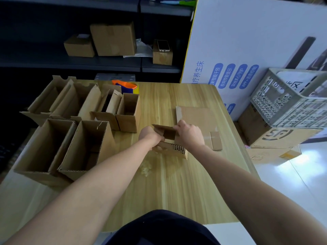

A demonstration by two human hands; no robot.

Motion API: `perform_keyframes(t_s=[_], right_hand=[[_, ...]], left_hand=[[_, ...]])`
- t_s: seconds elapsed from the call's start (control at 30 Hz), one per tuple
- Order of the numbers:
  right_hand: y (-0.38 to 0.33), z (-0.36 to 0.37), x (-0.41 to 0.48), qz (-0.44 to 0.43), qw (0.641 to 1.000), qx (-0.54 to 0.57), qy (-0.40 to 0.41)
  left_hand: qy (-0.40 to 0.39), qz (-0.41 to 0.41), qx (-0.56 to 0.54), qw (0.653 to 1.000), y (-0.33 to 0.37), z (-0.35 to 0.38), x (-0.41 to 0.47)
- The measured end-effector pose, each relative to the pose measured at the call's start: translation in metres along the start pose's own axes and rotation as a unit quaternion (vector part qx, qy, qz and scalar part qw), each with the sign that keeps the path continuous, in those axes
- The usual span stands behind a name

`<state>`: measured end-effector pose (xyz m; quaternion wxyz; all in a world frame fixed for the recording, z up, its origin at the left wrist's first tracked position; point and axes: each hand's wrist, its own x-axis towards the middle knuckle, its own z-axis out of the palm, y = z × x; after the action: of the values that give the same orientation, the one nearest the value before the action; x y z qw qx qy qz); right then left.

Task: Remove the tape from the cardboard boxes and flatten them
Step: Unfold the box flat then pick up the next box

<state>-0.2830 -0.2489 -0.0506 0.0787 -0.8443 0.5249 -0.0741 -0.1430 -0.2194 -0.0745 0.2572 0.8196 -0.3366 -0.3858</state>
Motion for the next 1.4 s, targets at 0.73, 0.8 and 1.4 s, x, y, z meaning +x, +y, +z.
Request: perform_keyframes(t_s=[0.73,0.8,1.4], right_hand=[[0.018,-0.013,0.009,0.211,0.922,0.324,-0.007],[0.019,-0.014,0.007,0.175,0.936,0.303,-0.033],[0.057,0.002,-0.008,0.293,0.892,0.329,-0.099]], left_hand=[[0.085,0.162,-0.243,0.953,0.010,0.005,0.001],[0.066,0.129,-0.291,0.946,0.009,0.002,0.005],[-0.164,-0.073,-0.350,0.919,0.000,0.015,0.017]])
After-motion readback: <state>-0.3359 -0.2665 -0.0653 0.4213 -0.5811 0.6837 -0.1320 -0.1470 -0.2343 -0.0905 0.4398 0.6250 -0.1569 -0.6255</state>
